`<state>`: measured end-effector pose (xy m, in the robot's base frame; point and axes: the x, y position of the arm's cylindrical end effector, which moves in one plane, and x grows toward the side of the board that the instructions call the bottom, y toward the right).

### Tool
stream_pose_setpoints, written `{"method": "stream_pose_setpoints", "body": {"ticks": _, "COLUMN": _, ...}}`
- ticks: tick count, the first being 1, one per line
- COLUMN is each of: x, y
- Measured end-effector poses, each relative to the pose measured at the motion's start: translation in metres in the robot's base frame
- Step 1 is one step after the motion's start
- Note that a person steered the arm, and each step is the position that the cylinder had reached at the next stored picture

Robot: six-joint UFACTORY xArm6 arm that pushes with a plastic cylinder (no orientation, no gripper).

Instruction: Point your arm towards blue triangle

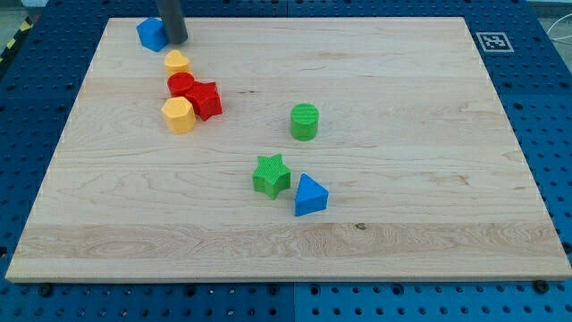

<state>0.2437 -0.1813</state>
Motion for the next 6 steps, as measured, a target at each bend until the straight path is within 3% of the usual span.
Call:
{"method": "stream_pose_setpoints", "body": {"ticks": 3, "x": 0.001, "y": -0.016}}
{"method": "stream_pose_setpoints", "body": {"ticks": 6, "x": -0.011, "y": 0.062}}
